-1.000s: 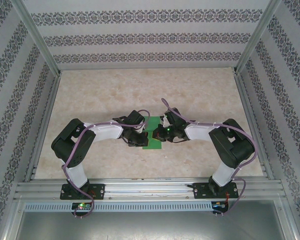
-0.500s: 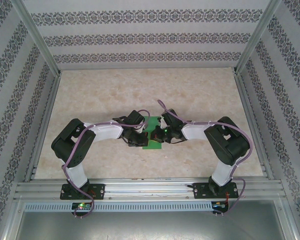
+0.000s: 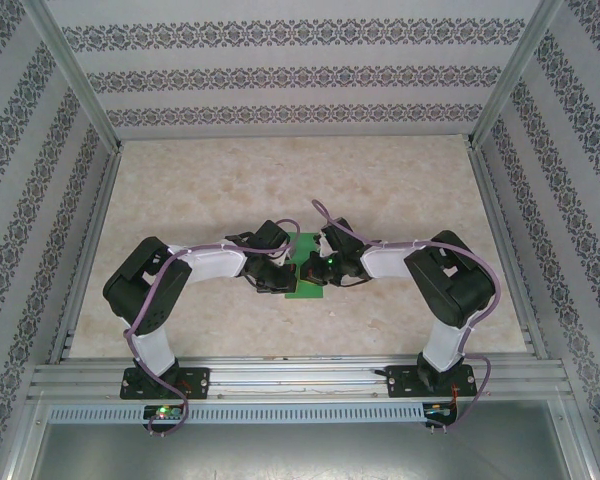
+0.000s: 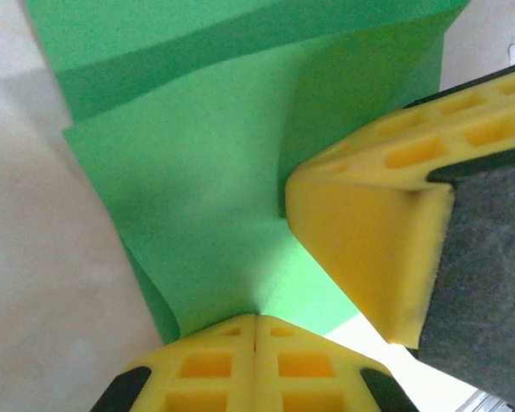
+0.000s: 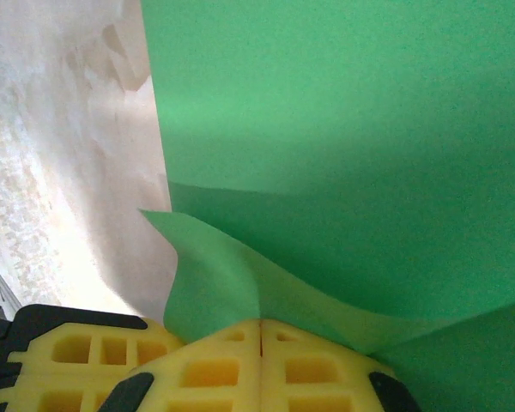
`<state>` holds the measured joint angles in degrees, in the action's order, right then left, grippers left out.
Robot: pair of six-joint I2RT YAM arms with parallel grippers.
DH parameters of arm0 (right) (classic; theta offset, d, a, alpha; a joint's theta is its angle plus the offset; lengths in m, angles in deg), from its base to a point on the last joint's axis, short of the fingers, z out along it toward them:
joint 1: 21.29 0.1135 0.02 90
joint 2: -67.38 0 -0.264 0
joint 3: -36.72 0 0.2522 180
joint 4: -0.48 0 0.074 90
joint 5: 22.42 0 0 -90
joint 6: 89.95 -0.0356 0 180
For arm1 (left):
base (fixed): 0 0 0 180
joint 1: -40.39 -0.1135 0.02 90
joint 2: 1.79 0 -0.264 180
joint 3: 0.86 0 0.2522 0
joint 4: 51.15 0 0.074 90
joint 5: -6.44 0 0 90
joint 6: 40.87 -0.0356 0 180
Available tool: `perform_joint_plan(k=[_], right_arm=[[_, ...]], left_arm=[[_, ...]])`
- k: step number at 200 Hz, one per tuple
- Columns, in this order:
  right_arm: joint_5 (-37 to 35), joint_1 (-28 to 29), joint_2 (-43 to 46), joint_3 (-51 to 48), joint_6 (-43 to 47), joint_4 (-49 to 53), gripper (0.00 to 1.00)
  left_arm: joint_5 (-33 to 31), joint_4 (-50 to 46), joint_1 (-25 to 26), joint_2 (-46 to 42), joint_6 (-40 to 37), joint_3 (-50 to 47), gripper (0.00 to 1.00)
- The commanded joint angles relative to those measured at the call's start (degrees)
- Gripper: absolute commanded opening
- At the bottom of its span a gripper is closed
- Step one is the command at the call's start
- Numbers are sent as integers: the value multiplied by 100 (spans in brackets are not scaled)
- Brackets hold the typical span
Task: Fold a paper plane with a square sheet of paper (fold left side to right side)
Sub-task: Fold the triangle a second time at the center of the table.
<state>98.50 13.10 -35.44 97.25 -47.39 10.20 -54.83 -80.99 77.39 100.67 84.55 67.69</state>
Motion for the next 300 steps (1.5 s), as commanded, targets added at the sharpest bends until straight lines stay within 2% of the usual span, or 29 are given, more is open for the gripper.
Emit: perform_joint_plan(k=[1, 66, 217, 265, 300], right_arm=[[-305, 28, -92, 53, 257, 385, 0], [-375, -256, -97, 84, 433, 502, 0], [-377, -1368, 144, 234, 989, 916, 0], [-263, -1391, 702, 173, 914, 1047, 0], [-25, -1112, 819, -4, 649, 754, 0]], left_arm=[[-366, -482, -87, 364, 131, -99, 0], [-301, -484, -113, 426, 202, -158, 0], [-186, -410, -121, 460, 210, -168, 0], [-162, -371, -118, 434, 229, -173, 0], [-159, -368, -122, 434, 229, -177, 0]])
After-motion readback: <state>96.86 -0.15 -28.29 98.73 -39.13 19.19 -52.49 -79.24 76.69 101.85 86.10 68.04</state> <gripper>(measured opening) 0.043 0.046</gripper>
